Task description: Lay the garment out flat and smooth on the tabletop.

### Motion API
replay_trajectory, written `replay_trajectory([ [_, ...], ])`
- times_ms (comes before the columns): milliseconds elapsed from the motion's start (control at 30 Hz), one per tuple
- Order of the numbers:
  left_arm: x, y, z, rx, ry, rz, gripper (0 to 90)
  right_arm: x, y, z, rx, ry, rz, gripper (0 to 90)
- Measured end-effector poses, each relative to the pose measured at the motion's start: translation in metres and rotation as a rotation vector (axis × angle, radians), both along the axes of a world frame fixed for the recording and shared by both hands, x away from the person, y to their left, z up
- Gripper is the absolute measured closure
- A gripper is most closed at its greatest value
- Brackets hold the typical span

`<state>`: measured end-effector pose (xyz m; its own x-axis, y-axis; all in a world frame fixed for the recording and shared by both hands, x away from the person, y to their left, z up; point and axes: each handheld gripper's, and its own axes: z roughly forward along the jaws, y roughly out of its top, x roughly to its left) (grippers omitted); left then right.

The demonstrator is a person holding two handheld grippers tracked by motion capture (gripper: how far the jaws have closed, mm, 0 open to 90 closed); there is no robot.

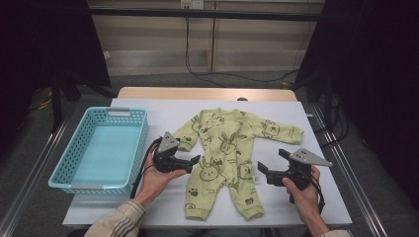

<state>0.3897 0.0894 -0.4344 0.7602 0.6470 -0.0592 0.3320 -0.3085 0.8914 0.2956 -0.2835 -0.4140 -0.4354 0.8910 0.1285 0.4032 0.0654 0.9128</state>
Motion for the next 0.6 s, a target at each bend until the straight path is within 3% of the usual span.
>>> replay_trajectory([
  [167, 0.005, 0.0, 0.003, 0.025, -0.021, 0.021, 4.4, -0.011, 0.005, -0.001, -0.008, -0.009, 0.02, 1.6],
  [300, 0.012, 0.006, -0.002, 0.038, 0.004, 0.051, 5.3, -0.019, 0.013, -0.003, -0.007, -0.009, 0.034, 1.6],
  [367, 0.013, 0.007, -0.003, 0.066, 0.011, 0.039, 6.7, -0.023, 0.017, -0.005, 0.0, 0.004, 0.04, 1.9],
  [433, 0.013, 0.006, -0.004, 0.08, 0.009, 0.025, 11.4, -0.027, 0.021, -0.005, -0.026, 0.008, 0.022, 3.1],
  [567, 0.015, -0.001, -0.006, 0.103, -0.003, 0.003, 18.5, -0.033, 0.025, -0.004, -0.03, -0.005, 0.049, 2.4],
  [600, 0.017, -0.001, -0.007, 0.133, -0.009, -0.004, 20.6, -0.034, 0.026, -0.004, -0.022, -0.001, 0.057, 2.3],
])
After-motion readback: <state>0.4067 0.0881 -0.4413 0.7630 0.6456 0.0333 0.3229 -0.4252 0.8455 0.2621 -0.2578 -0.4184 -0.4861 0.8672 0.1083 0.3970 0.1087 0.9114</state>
